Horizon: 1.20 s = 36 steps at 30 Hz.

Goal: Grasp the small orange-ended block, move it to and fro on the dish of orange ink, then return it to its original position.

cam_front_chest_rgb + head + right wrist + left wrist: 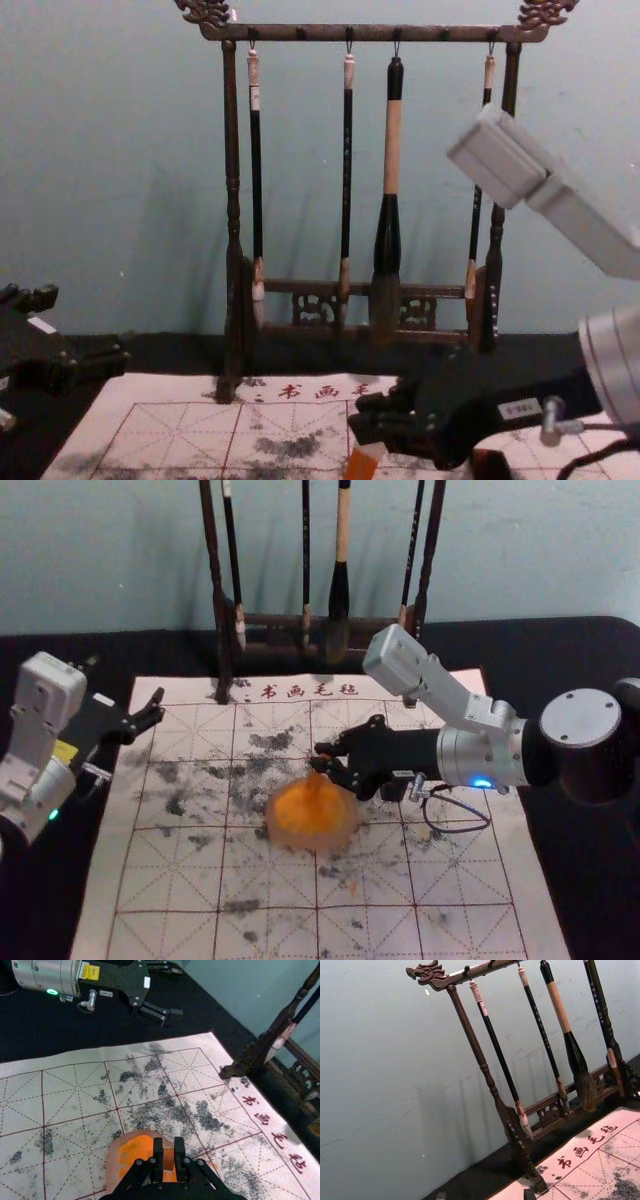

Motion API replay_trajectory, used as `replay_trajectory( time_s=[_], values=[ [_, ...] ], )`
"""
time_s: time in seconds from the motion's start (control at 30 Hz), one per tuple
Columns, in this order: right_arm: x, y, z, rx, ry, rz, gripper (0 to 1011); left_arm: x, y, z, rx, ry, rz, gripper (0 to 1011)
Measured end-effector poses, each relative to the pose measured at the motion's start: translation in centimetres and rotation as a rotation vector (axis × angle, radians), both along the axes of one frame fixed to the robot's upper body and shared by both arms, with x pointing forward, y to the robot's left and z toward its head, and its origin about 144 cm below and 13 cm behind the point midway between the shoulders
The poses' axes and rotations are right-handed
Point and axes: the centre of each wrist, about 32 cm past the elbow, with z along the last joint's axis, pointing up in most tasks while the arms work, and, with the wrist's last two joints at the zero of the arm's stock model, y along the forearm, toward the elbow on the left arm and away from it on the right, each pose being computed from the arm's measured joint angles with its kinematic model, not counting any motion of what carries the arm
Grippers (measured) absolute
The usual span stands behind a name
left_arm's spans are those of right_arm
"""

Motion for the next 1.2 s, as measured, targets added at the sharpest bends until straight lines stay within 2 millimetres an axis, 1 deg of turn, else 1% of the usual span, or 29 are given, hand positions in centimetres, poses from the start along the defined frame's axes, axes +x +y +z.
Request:
replay_trajectory(
  time_s=[0.33,1.2],
  values=[
    [0.14,0.44,0.02,-0.021,0.015,0.024,132,0.0,0.0,0.0,0.0,0.0,0.0,1001],
    [0.14,0.15,0.02,-0.031,0.011,0.021,132,0.0,0.0,0.0,0.0,0.0,0.0,1001]
  ],
)
